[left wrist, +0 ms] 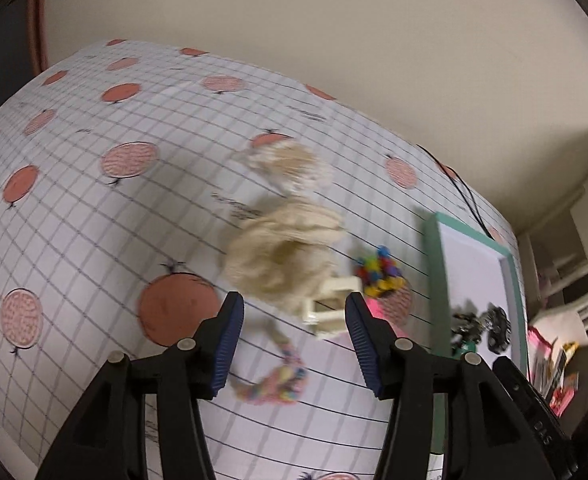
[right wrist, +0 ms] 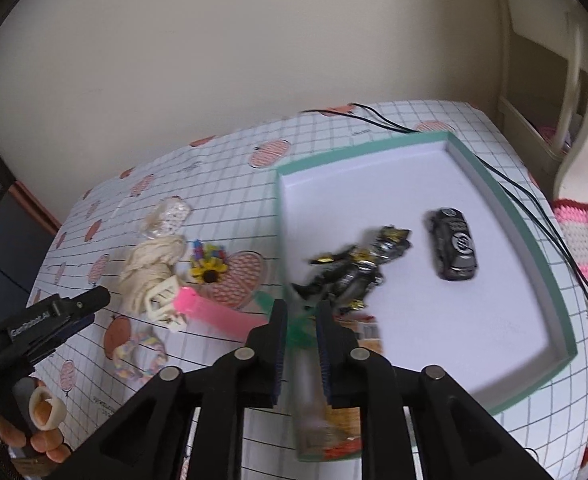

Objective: Organize objects
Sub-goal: 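Release the snack bar and green figure into the tray, opening both tools, then move both tools back toward the pink roller and rainbow rope ring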

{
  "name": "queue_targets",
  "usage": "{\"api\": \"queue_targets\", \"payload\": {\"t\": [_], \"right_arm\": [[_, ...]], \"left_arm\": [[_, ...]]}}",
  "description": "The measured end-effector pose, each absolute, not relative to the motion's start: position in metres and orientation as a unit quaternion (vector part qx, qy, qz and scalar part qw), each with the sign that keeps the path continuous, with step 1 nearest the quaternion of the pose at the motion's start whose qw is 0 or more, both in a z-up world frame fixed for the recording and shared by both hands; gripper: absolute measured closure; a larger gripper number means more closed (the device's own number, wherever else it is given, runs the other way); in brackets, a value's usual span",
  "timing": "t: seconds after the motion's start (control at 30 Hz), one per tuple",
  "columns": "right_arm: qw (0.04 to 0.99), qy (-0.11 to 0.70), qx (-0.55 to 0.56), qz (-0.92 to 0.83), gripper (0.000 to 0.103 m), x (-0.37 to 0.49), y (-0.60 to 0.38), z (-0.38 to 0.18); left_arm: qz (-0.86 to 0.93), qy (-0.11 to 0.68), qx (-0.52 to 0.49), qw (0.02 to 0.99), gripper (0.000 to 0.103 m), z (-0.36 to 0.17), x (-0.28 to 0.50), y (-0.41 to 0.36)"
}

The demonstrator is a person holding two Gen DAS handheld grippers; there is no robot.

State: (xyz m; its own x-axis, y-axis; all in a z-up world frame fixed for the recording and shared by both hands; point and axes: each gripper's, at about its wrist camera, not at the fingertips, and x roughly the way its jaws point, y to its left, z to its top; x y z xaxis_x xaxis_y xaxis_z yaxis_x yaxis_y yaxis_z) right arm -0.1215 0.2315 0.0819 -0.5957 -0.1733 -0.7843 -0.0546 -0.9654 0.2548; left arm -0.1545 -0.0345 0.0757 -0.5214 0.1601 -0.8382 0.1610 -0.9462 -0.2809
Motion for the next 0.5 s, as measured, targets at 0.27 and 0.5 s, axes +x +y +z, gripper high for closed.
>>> {"api": "queue_targets", "payload": {"t": [0.27, 0.5], "right_arm": [[0.070, -0.106, 0.442, -0.888, 0.066, -0.123, 0.195, 0.084], [0.091, -0.093, 0.445, -0.886, 0.054, -0.128, 0.170, 0.079]], "left_arm": [[-0.857, 0.153, 0.492, 0.017, 0.043, 0.074, -0.154, -0.056], [-0.851, 0.145, 0.504, 0.011, 0.043, 0.069, -0.156, -0.058]]}}
